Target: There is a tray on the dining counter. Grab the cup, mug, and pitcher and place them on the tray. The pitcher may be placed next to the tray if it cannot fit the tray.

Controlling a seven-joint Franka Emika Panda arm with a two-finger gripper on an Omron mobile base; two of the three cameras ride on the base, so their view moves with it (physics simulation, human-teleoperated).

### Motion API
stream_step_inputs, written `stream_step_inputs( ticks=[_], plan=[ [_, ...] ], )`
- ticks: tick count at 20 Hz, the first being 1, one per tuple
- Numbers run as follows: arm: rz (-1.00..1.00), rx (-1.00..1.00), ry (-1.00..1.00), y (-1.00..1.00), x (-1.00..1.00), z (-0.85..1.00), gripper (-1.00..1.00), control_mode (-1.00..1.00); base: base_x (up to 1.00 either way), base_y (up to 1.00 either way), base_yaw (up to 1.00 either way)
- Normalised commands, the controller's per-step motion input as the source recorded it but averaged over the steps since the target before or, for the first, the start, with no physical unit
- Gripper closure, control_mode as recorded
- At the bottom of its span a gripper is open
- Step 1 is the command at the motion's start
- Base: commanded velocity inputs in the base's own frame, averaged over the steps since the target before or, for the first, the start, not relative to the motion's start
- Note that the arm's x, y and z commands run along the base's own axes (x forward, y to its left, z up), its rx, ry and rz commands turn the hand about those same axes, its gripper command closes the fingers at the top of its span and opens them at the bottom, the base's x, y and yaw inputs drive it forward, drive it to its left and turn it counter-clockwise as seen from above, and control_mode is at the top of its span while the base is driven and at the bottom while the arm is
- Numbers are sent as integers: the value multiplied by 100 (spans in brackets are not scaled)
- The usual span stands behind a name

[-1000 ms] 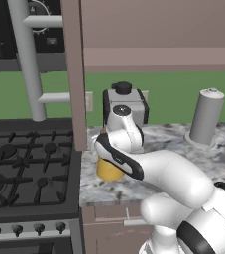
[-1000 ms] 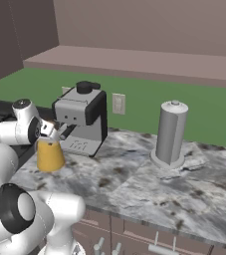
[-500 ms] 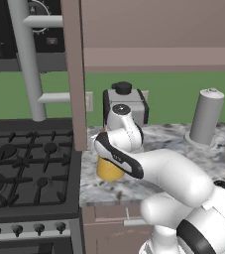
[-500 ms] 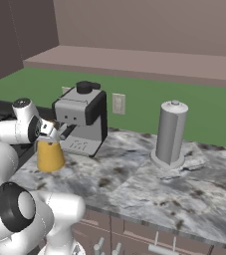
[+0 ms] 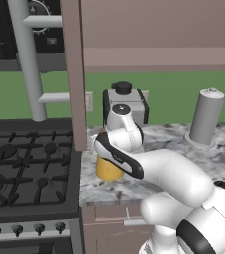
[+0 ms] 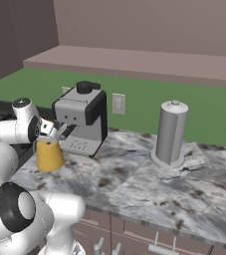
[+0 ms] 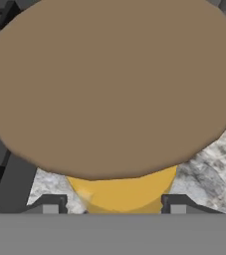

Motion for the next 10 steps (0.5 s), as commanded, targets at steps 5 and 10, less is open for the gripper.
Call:
stream_step_inputs(
  ticks=[5,10],
  plan=[
    [0,0,0,0,0,0,100,-100,0,0,0],
    [0,0,0,0,0,0,100,-100,0,0,0]
  ],
)
